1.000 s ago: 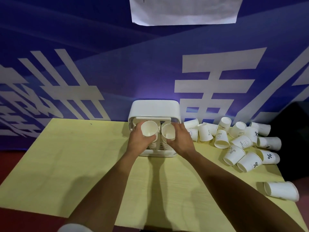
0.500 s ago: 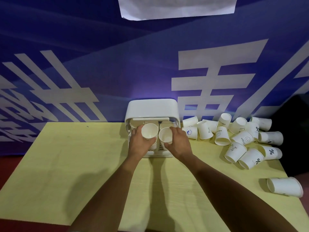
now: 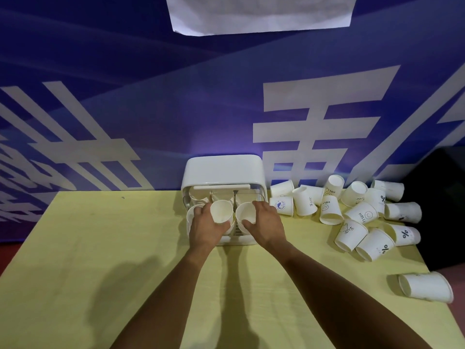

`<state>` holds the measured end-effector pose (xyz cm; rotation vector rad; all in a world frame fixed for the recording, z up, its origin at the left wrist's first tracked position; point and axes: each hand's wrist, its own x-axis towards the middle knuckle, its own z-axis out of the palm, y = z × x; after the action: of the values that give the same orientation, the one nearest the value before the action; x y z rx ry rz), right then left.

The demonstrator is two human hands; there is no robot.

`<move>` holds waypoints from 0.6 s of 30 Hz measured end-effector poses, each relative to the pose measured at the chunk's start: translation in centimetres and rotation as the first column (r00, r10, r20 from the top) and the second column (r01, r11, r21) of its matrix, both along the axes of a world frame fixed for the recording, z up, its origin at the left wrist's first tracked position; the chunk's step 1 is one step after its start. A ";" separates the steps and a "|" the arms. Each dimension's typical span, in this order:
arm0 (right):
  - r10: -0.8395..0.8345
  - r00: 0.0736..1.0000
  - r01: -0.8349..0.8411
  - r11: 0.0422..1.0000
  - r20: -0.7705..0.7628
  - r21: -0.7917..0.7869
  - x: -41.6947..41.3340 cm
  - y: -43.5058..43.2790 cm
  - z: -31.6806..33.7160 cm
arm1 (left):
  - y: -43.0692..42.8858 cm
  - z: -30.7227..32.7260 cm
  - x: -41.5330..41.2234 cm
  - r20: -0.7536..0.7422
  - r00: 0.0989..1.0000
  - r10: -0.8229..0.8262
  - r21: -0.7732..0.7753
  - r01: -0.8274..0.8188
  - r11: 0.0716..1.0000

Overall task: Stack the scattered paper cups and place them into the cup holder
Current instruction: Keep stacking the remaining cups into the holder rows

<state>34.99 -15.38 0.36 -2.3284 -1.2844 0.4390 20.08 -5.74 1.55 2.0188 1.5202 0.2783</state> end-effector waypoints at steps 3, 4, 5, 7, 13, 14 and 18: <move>0.012 1.000 -0.012 1.000 0.012 -0.024 0.1 0.2 -0.3 | 0.3 -0.2 0.1 -0.069 0.998 -0.009 -0.008 0.008 1.000; 0.014 1.000 -0.014 1.000 0.011 -0.028 0.1 0.2 -0.4 | 0.3 -0.3 0.1 -0.095 0.995 -0.008 -0.005 0.007 1.000; 0.014 1.000 -0.013 0.999 0.009 -0.031 0.1 0.2 -0.5 | 0.3 -0.3 0.1 -0.122 0.993 -0.007 0.001 0.007 1.000; 0.008 1.000 -0.007 0.999 0.003 -0.032 0.2 0.2 -0.7 | 0.3 -0.4 0.2 -0.168 0.986 -0.009 0.007 0.010 1.000; 0.007 1.000 -0.007 1.000 -0.006 -0.026 0.3 0.0 -1.3 | 0.4 -0.7 0.4 -0.205 0.978 -0.034 0.006 0.035 0.999; 0.008 1.000 -0.008 1.000 -0.007 -0.027 0.3 0.0 -1.3 | 0.4 -0.7 0.4 -0.202 0.979 -0.032 0.009 0.034 0.999; 0.008 1.000 -0.008 0.999 -0.003 -0.042 0.4 0.2 -1.6 | 0.5 -0.9 0.3 -0.174 0.984 -0.028 0.021 0.033 0.999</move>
<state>35.44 -15.19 -1.20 -2.3573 -1.2949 0.4764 20.37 -5.28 0.67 2.1302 1.5955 0.1098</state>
